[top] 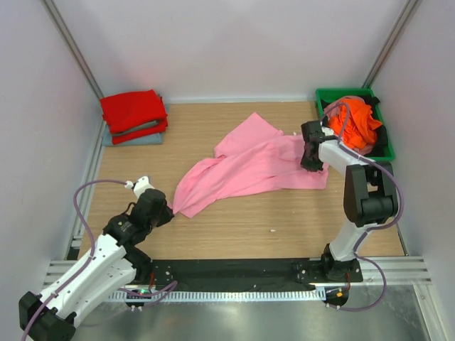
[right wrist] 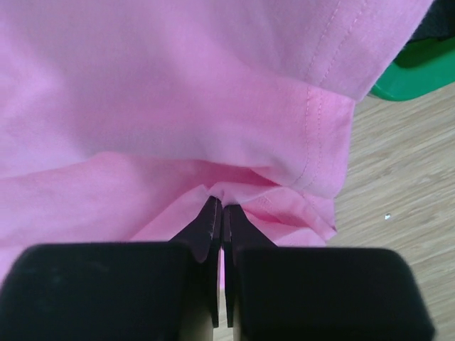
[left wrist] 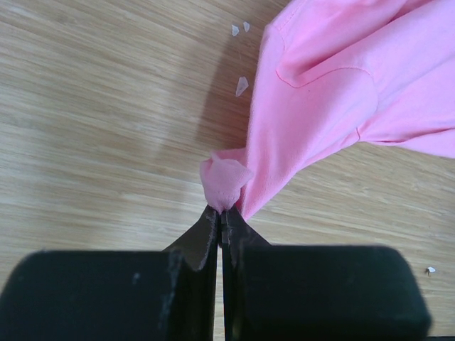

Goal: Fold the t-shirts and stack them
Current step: Flatten the tshirt out

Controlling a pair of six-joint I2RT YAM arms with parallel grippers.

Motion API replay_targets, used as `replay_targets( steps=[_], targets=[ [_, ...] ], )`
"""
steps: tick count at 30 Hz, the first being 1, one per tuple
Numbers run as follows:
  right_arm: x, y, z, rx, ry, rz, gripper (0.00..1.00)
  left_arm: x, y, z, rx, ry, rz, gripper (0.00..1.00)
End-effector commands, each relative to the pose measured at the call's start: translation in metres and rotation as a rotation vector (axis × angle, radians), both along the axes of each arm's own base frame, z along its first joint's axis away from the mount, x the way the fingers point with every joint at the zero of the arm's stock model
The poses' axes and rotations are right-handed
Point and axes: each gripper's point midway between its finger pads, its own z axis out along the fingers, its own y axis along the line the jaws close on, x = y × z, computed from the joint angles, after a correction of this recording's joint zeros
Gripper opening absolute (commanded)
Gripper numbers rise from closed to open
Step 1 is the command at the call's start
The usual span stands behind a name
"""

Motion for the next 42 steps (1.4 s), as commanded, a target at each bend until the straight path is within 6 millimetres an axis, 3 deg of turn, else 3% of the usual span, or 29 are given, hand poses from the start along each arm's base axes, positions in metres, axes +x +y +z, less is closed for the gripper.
replay_targets(
  steps=[1,4,5,6,7,8,10,12,13,14,15,16,18,19,20,22,23,25,26,29,30,35,36,40,42],
  targets=[
    [0.002,0.004,0.04,0.038,-0.097,0.008,0.01,0.006,-0.003,0.012,-0.015,-0.038,-0.009,0.0],
    [-0.007,0.007,0.062,0.063,-0.119,0.02,0.01,0.008,-0.007,0.037,-0.047,-0.083,-0.022,0.0],
    [-0.007,0.009,0.086,0.076,-0.174,0.023,0.01,0.007,-0.007,0.046,-0.049,-0.095,-0.032,0.0],
    [-0.01,0.009,0.1,0.082,-0.198,0.025,0.01,0.01,-0.008,0.069,-0.07,-0.139,-0.034,0.0],
    [-0.017,0.009,0.111,0.088,-0.199,0.028,0.01,0.006,-0.004,0.078,-0.066,-0.15,-0.035,0.0],
    [-0.02,0.01,0.143,0.103,-0.276,0.038,0.01,0.006,0.0,0.089,-0.057,-0.17,-0.029,0.0],
    [-0.032,0.011,0.171,0.118,-0.314,0.057,0.01,0.002,0.007,0.127,-0.058,-0.237,-0.035,0.0],
    [-0.044,0.021,0.221,0.17,-0.434,0.13,0.01,-0.004,0.014,0.154,-0.045,-0.298,-0.053,0.0],
    [-0.053,0.026,0.236,0.194,-0.467,0.166,0.01,-0.007,0.017,0.184,-0.068,-0.365,-0.057,0.0],
    [-0.06,0.032,0.258,0.218,-0.525,0.201,0.01,-0.011,0.02,0.199,-0.072,-0.398,-0.063,0.0],
    [-0.077,0.041,0.284,0.259,-0.596,0.276,0.01,-0.014,0.024,0.208,-0.051,-0.415,-0.082,0.0],
    [-0.088,0.048,0.305,0.287,-0.65,0.317,0.01,-0.02,0.028,0.238,-0.073,-0.479,-0.086,0.0],
    [-0.12,0.054,0.343,0.316,-0.773,0.392,0.01,-0.027,0.028,0.261,-0.069,-0.51,-0.122,0.0],
    [-0.131,0.054,0.356,0.316,-0.815,0.413,0.01,-0.03,0.029,0.273,-0.053,-0.537,-0.15,0.0],
    [-0.146,0.055,0.377,0.315,-0.884,0.438,0.01,-0.039,0.034,0.303,-0.078,-0.606,-0.157,0.0],
    [-0.183,0.052,0.408,0.293,-1.013,0.484,0.01,-0.047,0.034,0.325,-0.07,-0.649,-0.201,0.0],
    [-0.197,0.05,0.422,0.282,-1.069,0.494,0.01,-0.058,0.04,0.353,-0.094,-0.719,-0.202,0.0],
    [-0.231,0.044,0.443,0.247,-1.183,0.517,0.01,-0.071,0.042,0.377,-0.101,-0.785,-0.245,0.0],
    [-0.241,0.042,0.449,0.236,-1.219,0.519,0.01,-0.084,0.048,0.4,-0.122,-0.851,-0.253,0.0],
    [-0.28,0.037,0.468,0.217,-1.344,0.533,0.01,-0.105,0.051,0.433,-0.136,-0.961,-0.305,0.0],
    [-0.289,0.036,0.472,0.214,-1.376,0.539,0.01,-0.118,0.059,0.452,-0.152,-1.026,-0.303,0.0],
    [-0.344,0.024,0.504,0.168,-1.599,0.532,0.01,-0.16,0.061,0.496,-0.128,-1.221,-0.395,0.0],
    [-0.357,0.019,0.508,0.147,-1.643,0.517,0.01,-0.178,0.057,0.51,-0.122,-1.295,-0.447,0.0],
    [-0.366,0.004,0.522,0.092,-1.692,0.449,0.01,-0.192,0.049,0.536,-0.091,-1.381,-0.463,0.0],
    [-0.349,-0.002,0.524,0.08,-1.664,0.406,0.01,-0.18,0.037,0.546,-0.104,-1.372,-0.493,0.0]
  ],
)
